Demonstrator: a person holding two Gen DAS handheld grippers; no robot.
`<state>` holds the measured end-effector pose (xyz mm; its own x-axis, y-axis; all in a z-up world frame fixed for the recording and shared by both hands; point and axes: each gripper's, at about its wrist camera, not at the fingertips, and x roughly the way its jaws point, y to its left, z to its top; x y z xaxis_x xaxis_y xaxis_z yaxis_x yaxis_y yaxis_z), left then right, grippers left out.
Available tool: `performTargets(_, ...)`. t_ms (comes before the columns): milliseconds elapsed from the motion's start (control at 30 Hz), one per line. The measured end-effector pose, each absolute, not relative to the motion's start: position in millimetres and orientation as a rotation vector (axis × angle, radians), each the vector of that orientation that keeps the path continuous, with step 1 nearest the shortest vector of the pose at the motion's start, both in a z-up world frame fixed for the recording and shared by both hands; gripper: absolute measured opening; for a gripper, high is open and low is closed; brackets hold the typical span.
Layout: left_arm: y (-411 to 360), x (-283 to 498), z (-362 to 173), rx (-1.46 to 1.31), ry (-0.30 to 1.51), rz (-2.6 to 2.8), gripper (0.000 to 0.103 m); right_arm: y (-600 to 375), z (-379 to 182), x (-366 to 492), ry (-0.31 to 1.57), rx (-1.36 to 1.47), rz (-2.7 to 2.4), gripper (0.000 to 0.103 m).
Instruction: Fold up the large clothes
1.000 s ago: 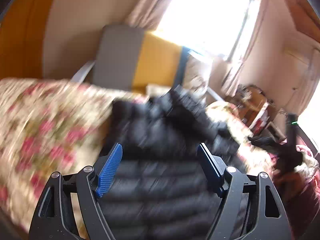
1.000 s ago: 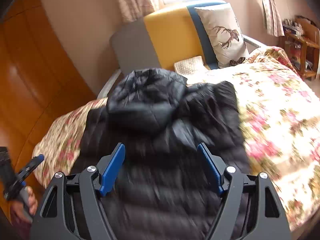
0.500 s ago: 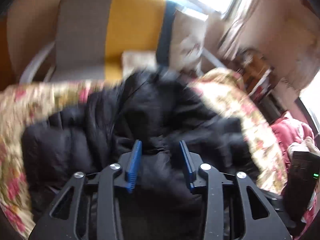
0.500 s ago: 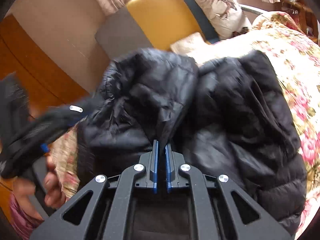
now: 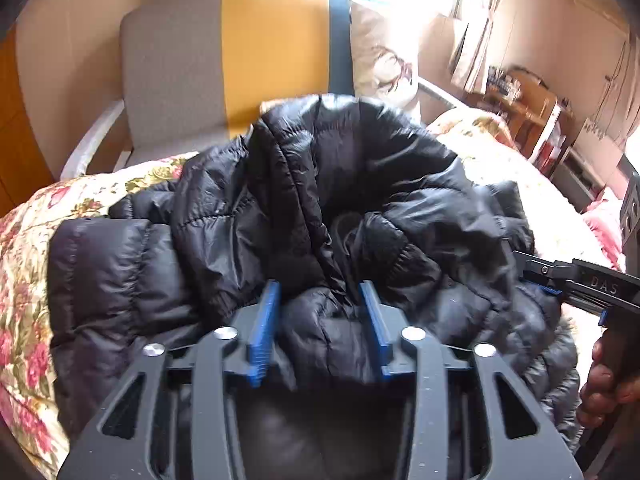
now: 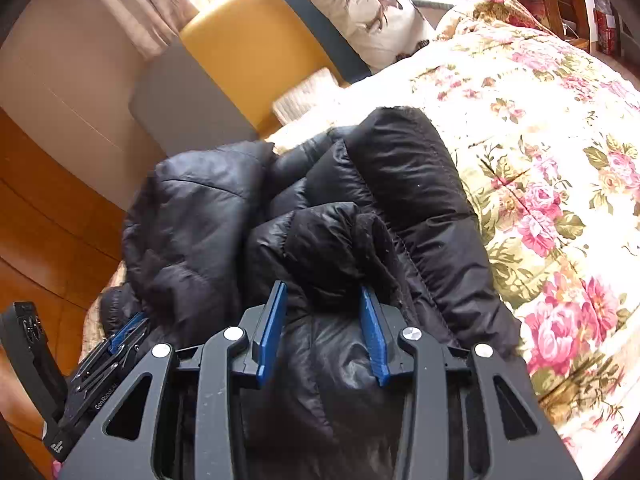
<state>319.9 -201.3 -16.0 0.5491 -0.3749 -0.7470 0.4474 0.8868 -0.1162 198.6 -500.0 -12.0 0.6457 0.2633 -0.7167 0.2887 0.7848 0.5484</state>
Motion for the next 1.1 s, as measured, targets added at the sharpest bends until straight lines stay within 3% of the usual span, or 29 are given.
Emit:
performTargets(33,-195,314,-9,0.062,0.845,-0.487,0.068,-504,-5,188,0.853,0.717,0.008,0.053)
performTargets(133,-178,298,6,0.005,0.801,-0.489,0.080,-507,13,165,0.793,0.693,0.021,0.065)
performTargets(267,-135,267,20,-0.068,0.776,-0.513,0.080,-511,28,119,0.796,0.649,0.044,0.078)
performTargets(433,-43,202,5,-0.142,0.828,-0.522,0.080,-511,21,38,0.893,0.578,0.113,0.083)
performTargets(667,61,114,-45,-0.310,0.995,-0.427,0.080,-529,-39,-78,1.078,0.662,0.105,0.085)
performTargets(900,82,78,-106,-0.460,1.163,-0.443,0.080,-516,-101,-87,1.154,0.804,0.188,0.085)
performTargets(933,79,77,-115,-0.485,1.189,-0.454,0.074,-511,-104,-85,1.163,0.804,0.211,0.079)
performTargets(967,74,76,-121,-0.497,1.221,-0.490,0.067,-505,-106,-82,1.180,0.790,0.231,0.067)
performTargets(1033,61,73,-122,-0.462,1.252,-0.585,0.027,-495,-101,-84,1.189,0.750,0.275,0.047)
performTargets(1067,60,72,-117,-0.442,1.237,-0.596,0.022,-491,-94,-84,1.187,0.717,0.285,0.029)
performTargets(1100,59,71,-107,-0.434,1.218,-0.627,0.012,-488,-86,-85,1.182,0.703,0.302,0.024)
